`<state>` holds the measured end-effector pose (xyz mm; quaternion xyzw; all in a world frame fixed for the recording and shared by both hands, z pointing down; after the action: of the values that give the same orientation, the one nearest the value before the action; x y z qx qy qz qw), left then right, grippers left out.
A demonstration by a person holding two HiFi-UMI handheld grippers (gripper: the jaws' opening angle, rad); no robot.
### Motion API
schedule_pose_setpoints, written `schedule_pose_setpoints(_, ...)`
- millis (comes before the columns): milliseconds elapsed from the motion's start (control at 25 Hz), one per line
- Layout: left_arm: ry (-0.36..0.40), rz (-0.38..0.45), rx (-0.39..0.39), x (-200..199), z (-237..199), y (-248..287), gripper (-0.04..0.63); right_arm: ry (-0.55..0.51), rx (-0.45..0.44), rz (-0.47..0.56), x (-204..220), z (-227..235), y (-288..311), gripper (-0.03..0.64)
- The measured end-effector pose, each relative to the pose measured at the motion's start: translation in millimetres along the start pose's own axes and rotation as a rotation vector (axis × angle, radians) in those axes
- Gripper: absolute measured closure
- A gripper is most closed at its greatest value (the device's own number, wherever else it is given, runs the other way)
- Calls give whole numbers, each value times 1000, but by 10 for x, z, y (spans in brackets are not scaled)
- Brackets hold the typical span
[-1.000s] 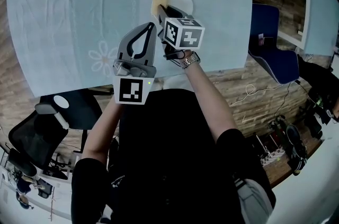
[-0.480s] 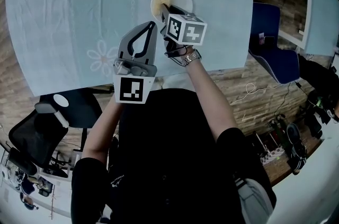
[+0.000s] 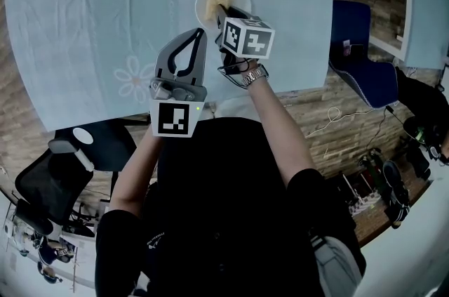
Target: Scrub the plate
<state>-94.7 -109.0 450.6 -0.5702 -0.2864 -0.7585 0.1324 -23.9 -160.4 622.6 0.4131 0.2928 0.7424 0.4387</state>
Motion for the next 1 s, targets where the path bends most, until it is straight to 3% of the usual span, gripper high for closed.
schedule_pose_setpoints(200, -22, 3, -11, 1, 2, 8, 583, -28, 33, 18, -48, 113, -50, 561)
schedule_pose_setpoints(480, 4, 1, 12, -16, 55, 17, 583, -46, 78, 36, -123, 274, -125, 561)
schedule_pose_setpoints(1000, 6, 24, 23, -75, 104, -15, 583, -19, 150, 75, -198, 550, -311, 562)
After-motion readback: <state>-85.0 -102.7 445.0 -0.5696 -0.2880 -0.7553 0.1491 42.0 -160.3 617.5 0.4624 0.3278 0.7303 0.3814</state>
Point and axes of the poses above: the fingertips, and each gripper's own axes: y forward along the fingers, z to its right, x out of its underside, the point moved 1 cm from there along -y, backward along the fingers, and after that the axes turned 14 degrees about y, right-handed, at the moved point
